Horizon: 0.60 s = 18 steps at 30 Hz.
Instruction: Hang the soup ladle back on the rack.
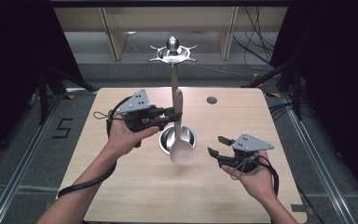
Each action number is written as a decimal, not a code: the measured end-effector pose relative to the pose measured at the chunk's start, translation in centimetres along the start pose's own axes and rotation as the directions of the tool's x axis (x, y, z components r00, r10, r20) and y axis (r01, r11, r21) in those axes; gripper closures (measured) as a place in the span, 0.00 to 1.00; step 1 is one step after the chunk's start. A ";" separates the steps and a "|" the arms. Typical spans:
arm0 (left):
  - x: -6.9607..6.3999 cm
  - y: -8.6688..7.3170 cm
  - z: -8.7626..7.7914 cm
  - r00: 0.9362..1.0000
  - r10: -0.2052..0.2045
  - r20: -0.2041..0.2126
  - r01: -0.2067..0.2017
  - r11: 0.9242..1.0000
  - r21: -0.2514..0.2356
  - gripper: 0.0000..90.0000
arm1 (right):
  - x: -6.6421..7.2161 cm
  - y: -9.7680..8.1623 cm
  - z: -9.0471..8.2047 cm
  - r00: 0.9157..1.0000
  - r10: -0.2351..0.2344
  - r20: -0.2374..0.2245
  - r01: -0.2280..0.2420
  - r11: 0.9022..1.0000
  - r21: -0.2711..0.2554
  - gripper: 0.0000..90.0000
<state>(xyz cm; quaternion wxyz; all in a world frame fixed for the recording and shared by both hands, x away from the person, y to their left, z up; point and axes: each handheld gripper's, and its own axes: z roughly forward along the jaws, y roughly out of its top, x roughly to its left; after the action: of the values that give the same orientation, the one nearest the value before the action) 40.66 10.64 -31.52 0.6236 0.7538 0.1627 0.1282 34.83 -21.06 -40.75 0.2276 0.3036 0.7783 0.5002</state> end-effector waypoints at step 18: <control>0.9 1.8 -0.9 0.998 0.030 0.061 -0.029 1.000 -0.009 0.83 | -1.7 -3.1 0.2 0.997 0.073 0.023 -0.074 0.995 0.070 0.50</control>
<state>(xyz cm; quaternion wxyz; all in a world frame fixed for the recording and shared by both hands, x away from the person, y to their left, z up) 41.28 11.48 -29.62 0.6293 0.7571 0.1321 0.1150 35.40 -23.10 -43.53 0.2058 0.3450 0.7816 0.4772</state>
